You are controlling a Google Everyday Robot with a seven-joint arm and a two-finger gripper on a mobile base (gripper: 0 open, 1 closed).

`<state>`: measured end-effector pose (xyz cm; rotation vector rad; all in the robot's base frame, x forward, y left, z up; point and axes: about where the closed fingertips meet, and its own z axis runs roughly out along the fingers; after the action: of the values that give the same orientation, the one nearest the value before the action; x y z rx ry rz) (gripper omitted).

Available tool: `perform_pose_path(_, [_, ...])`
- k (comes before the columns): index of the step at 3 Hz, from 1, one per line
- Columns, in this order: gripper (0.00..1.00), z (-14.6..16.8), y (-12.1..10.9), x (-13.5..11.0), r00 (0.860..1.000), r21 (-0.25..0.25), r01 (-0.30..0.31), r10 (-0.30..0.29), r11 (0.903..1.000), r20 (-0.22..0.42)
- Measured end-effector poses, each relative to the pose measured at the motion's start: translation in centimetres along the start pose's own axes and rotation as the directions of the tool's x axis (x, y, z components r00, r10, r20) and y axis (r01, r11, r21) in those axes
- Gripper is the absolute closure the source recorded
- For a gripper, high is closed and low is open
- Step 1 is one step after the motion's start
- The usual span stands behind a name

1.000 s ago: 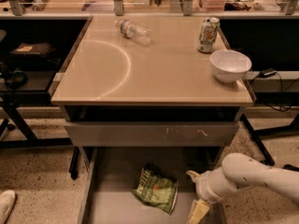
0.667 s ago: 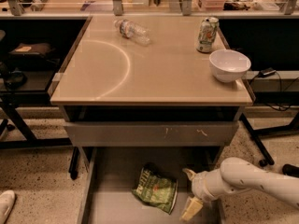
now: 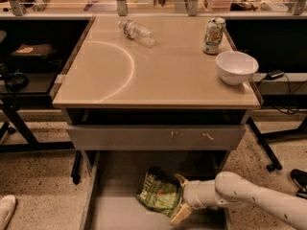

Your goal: Pick green jalapeno chip bag from middle drawer and place on counter

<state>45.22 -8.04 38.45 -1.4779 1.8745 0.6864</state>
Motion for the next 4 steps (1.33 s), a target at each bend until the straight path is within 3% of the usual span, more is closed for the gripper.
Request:
perform_pose_path(1, [0.0,2.3,0.3,-1.1,0.998,-0.016,0.024,-0.023,0.9996,0.055])
perform_pose_path(2, [0.0,3.9,0.3,-2.4,0.994,0.003,0.064,-0.064,0.998,0.088])
perform_pose_path(3, [0.0,4.0,0.2,-2.4,0.994,0.004,0.065,-0.065,0.9979,0.09])
perform_pose_path(4, [0.18,4.0,0.2,-2.4,0.994,0.004,0.065,-0.065,0.9979,0.09])
